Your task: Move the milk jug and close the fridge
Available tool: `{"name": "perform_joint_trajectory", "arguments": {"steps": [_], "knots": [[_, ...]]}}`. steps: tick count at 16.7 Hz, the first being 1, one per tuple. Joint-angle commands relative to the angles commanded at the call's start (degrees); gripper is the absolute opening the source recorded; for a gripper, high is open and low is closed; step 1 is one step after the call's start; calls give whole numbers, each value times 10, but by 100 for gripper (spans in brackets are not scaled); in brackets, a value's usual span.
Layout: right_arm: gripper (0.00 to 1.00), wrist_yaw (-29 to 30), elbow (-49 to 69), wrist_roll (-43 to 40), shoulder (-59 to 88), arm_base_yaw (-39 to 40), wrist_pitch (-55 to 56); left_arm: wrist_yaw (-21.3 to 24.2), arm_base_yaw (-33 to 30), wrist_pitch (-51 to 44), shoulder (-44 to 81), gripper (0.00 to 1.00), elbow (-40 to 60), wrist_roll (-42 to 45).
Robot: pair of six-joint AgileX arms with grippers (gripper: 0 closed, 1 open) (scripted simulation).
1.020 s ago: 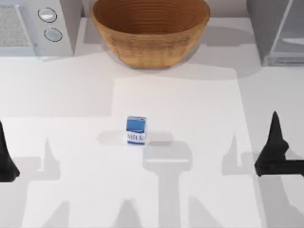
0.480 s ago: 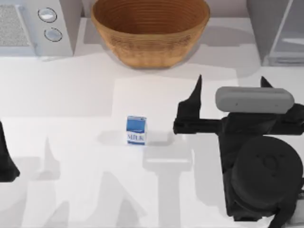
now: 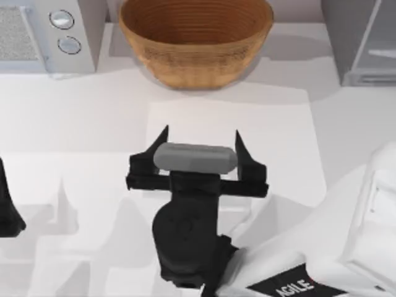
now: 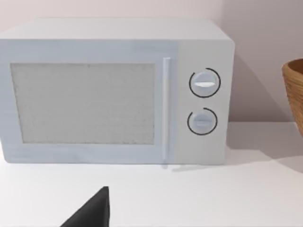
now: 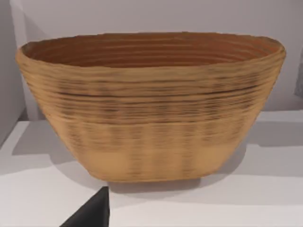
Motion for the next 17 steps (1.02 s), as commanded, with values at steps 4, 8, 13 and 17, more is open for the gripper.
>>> {"name": "perform_joint_trajectory", "arguments": {"steps": [4,8,13,17], "knots": [[100,34,90,2,140,18,43,0,0,0,0,100,0,0],[100,49,131,3,205,27,63,0,0,0,0,100,0,0],[100,49,130,3,206,24,62,0,0,0,0,100,0,0],[100,21,150,0,213,-2,55,0,0,0,0,100,0,0]]}}
